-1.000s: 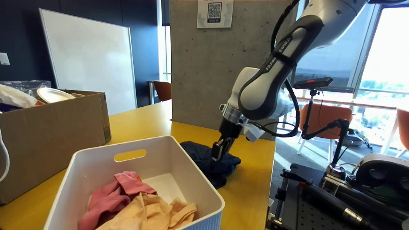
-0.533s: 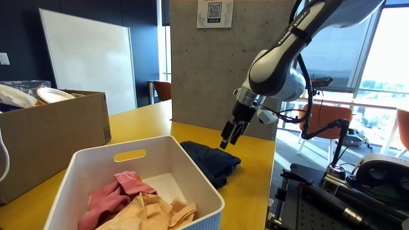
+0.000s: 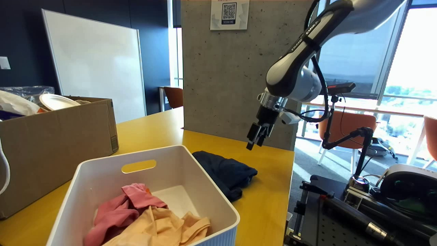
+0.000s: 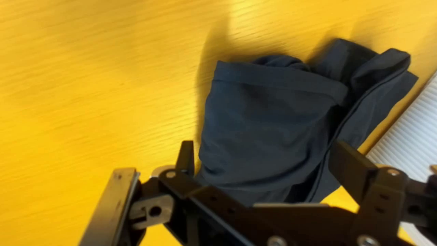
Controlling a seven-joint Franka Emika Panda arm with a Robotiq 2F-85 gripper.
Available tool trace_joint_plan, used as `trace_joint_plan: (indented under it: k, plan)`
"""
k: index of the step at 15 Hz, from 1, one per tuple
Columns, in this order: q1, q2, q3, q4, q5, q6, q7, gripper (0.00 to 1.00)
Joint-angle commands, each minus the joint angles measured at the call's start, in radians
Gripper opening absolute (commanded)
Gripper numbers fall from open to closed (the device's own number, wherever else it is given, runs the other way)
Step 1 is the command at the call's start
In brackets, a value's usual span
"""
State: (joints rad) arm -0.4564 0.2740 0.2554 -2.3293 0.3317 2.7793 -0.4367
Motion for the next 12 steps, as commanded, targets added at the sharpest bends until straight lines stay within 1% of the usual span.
trace_joint_plan:
  k: [1,5,9,12]
  plan:
    - [0.107,0.104,-0.073,0.099,-0.016,-0.039,0.003,1.00]
    - [0.164,0.196,-0.067,0.149,-0.025,-0.038,0.016,1.00]
    - [0.190,0.296,-0.075,0.193,-0.042,-0.044,0.040,1.00]
    - [0.190,0.340,-0.078,0.203,-0.070,-0.038,0.053,1.00]
